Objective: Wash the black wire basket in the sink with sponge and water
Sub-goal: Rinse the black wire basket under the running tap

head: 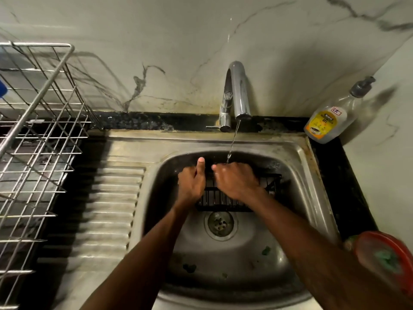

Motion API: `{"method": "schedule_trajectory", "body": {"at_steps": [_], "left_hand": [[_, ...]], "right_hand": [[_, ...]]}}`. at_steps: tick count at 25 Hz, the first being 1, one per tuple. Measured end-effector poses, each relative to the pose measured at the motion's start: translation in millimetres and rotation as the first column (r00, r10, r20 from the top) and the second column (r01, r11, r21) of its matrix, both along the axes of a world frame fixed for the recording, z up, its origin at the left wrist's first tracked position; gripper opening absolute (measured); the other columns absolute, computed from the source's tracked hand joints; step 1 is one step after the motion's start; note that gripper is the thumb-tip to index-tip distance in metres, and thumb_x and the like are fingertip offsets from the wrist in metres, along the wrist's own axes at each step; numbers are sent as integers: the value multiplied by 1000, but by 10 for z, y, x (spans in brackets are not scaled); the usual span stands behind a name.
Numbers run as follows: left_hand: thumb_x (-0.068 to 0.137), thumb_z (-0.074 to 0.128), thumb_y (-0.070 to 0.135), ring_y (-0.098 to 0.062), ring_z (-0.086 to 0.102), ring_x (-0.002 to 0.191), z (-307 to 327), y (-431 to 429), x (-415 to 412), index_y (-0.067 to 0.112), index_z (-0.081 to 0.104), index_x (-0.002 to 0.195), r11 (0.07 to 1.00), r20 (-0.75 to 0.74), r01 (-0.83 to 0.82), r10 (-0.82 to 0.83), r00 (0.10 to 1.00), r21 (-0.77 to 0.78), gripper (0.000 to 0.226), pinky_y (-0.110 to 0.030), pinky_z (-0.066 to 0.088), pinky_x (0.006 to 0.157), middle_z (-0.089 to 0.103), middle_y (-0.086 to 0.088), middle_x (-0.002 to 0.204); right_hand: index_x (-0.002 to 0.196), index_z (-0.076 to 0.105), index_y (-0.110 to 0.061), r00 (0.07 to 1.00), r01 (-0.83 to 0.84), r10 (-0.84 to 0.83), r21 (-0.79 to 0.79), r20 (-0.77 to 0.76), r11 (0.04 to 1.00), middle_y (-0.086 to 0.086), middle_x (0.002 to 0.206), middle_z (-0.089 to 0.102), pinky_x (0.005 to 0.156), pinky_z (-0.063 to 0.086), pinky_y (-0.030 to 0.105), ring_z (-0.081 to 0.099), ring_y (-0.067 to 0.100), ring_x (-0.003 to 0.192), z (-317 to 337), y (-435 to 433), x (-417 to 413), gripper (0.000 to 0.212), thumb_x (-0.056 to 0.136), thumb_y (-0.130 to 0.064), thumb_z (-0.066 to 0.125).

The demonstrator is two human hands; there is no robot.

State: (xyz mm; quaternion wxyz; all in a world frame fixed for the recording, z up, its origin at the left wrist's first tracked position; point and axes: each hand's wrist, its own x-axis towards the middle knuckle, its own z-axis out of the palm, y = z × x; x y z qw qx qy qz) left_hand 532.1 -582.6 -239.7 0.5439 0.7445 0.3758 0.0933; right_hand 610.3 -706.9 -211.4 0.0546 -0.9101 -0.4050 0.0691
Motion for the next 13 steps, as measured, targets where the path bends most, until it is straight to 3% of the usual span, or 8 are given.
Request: {"method": "schedule_trajectory", "body": {"at_steps": [3,4,6,9,10,13], "left_hand": [[98,47,61,-11,66,70,-139,-16,75,15,65,74,944,27,-247,259,966,-221,55,-34,56,75,68,0,73],[99,48,58,-15,66,69,-94,-4,101,16,64,72,938,33,-259,274,961,-231,52,-34,56,74,67,-1,72],[101,50,51,-14,60,59,-49,35,129,16,59,69,952,41,-226,239,970,-206,48,-28,52,57,62,0,64],[102,50,46,-4,48,42,-66,73,143,14,54,68,972,5,-189,192,981,-140,47,-17,40,40,52,1,57],[102,49,48,-5,49,42,-62,64,168,13,55,67,978,-4,-171,171,985,-119,50,-19,41,40,53,0,57],[100,49,54,-17,63,58,-120,80,217,13,61,65,975,5,-197,199,980,-101,54,-28,52,56,65,-4,64]], "right_hand": [[92,62,-24,998,43,-43,14,52,999,-3,61,57,56,46,31,53,16,50,-38,392,-307,46,110,-40,23],[92,64,-24,998,21,-21,-10,54,1000,-4,59,56,54,44,30,53,14,49,-51,402,-296,49,110,-41,21],[97,63,-25,998,17,-10,-109,64,994,-7,57,53,45,36,27,50,10,45,-34,164,-79,47,109,-43,21],[77,62,-19,935,355,-354,-93,26,930,-6,54,54,42,38,25,55,13,46,-3,-334,249,60,108,-48,21],[75,62,-18,928,371,-368,-84,55,925,-5,54,54,43,39,25,57,13,47,-5,-362,248,60,108,-48,22],[98,63,-22,983,173,-174,20,64,985,-7,64,56,61,52,32,61,13,57,-38,112,-148,39,109,-38,30]]}}
